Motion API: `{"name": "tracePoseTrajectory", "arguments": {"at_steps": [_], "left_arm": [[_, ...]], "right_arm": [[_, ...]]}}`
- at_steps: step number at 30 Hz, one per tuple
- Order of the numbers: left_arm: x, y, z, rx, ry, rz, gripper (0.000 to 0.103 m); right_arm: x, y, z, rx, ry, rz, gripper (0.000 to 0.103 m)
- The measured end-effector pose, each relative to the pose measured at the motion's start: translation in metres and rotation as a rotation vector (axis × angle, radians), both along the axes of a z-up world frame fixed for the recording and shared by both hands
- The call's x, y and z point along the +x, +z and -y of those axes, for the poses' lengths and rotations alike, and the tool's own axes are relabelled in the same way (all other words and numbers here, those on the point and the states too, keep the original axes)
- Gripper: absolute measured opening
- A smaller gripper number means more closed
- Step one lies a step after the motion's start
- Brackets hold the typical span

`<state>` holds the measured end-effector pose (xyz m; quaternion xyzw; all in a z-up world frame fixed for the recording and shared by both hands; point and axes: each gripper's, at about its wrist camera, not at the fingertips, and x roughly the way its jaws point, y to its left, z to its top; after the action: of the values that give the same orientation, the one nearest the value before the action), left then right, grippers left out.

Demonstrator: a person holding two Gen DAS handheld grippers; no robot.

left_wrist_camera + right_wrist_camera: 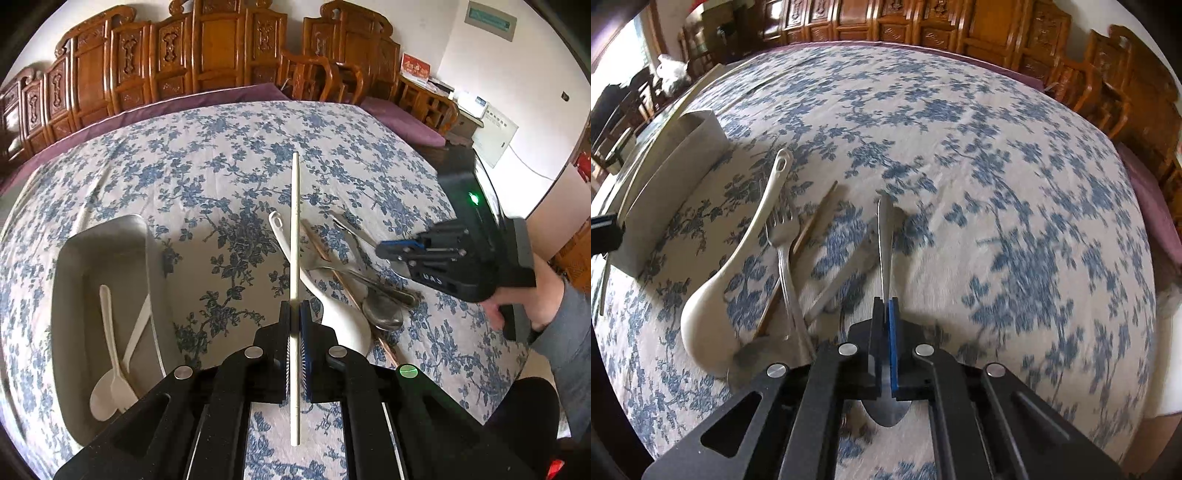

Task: Organize utensils
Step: 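Lift the chopstick with the left tool while the right tool grasps a metal spoon, then lower the chopstick into the grey tray and open the left tool while the right tool carries the metal spoon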

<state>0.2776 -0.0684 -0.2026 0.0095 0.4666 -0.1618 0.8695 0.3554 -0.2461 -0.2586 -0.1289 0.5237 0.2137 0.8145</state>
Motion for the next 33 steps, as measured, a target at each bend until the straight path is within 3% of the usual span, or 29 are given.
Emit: {"name": "tracePoseTrajectory", "arguments": {"at_steps": [16, 33], "left_arm": [[-0.025, 0.051, -0.027, 0.008, 0.048, 0.07, 0.004], [-0.036, 0.092, -0.053, 0.034, 0.075, 0.129, 0.004]], "right_arm": [[-0.055, 0.066, 0.014, 0.061, -0.051, 0.071, 0.004], [-0.081, 0.142, -0.016, 0.105, -0.013, 0.17, 0.004]]}}
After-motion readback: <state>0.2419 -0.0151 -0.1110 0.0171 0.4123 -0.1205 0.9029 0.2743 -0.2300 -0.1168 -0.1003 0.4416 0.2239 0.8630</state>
